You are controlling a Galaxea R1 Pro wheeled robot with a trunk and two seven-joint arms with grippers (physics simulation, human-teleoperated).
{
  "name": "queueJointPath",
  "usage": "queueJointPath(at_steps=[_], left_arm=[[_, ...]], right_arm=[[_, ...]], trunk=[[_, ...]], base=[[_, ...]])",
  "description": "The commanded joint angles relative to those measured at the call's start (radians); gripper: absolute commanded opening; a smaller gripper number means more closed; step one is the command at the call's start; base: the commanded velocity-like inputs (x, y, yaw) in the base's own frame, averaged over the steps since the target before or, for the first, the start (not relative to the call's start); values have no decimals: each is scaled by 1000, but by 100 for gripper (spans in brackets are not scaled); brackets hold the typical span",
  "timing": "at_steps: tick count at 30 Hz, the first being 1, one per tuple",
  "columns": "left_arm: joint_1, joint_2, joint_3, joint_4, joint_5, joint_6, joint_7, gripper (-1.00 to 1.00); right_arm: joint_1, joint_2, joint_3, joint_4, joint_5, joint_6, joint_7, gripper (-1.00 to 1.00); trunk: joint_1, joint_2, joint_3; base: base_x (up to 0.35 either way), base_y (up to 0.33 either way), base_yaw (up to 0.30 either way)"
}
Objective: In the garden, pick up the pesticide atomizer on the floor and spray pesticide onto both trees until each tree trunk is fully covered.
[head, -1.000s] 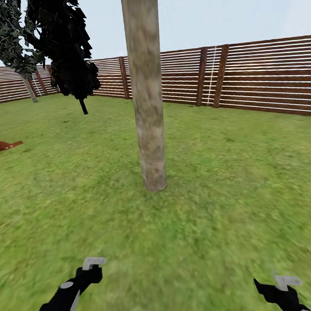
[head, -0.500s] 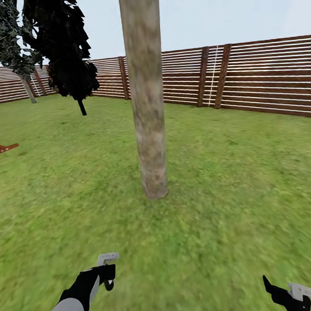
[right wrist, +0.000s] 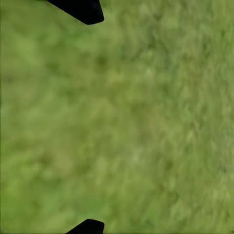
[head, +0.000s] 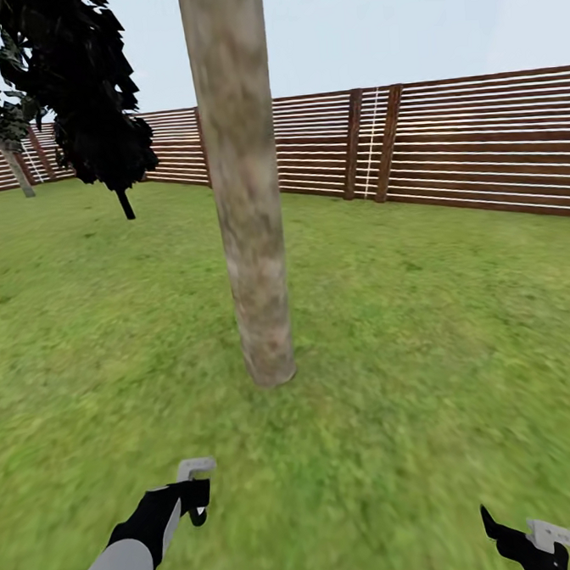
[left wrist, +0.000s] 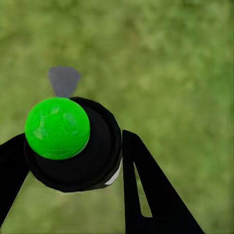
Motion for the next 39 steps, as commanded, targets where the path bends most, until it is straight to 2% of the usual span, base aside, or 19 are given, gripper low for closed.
queueJointPath(at_steps=[1, 8, 11, 16, 21, 25, 30, 31, 32, 33, 35, 36, 39], left_arm=[[1, 0, 0, 0, -1, 0, 1, -100], [1, -6, -2, 0, -7, 2, 1, -100], [0, -10, -3, 1, -15, 30, 1, -100], [-1, -6, -5, 0, -16, 39, 0, -100], [4, -2, -7, -1, -16, 39, 0, -100], [-1, -11, -4, -1, -16, 40, 0, -100], [-43, -24, -4, -2, -15, 97, -1, -100], [-61, -28, -15, -2, -15, 124, -2, -100], [-74, -30, -46, -2, -19, 160, -2, -100], [-84, -31, -123, -5, -22, 203, -4, -100], [-89, -34, -195, -28, -20, 225, -7, -100], [-90, -34, -216, -61, -13, 232, -9, -100], [-90, -32, -239, -95, 17, 253, -11, -100]], right_arm=[[0, 0, 0, 0, 0, 0, 0, 100], [0, 0, 0, 0, 0, 0, 0, 100], [0, 0, 1, 0, 0, 0, 0, 100], [0, 0, 2, 0, 0, 0, 0, 100], [0, 0, 2, 0, 1, 0, 0, 100], [0, 0, 2, 0, 1, 0, 0, 100], [0, 0, 2, 0, 2, 0, 0, 100], [0, 0, 2, 0, 2, 0, 0, 100], [0, 0, 2, 0, 2, 0, 0, 100], [0, 0, 2, 0, 2, 0, 0, 100], [0, 0, 2, 0, 2, 0, 0, 100], [0, 0, 2, -1, 2, 0, 0, 100], [0, 0, 2, -1, 2, 0, 0, 100]], trunk=[[0, 0, 0], [0, 0, 0], [0, 0, 0], [0, 0, 0], [0, 0, 0], [0, 0, 0], [0, 0, 0], [0, 0, 0], [0, 0, 0], [0, 0, 0], [0, 0, 0], [0, 0, 0], [0, 0, 0]], base=[[339, 0, -8], [339, 0, -1], [339, 0, 0], [289, 0, -216], [53, 0, -238], [2, 0, -27], [0, 0, -1], [0, 0, 0], [0, 0, 0], [0, 0, 0], [0, 0, 0], [0, 0, 0], [0, 0, 0]])
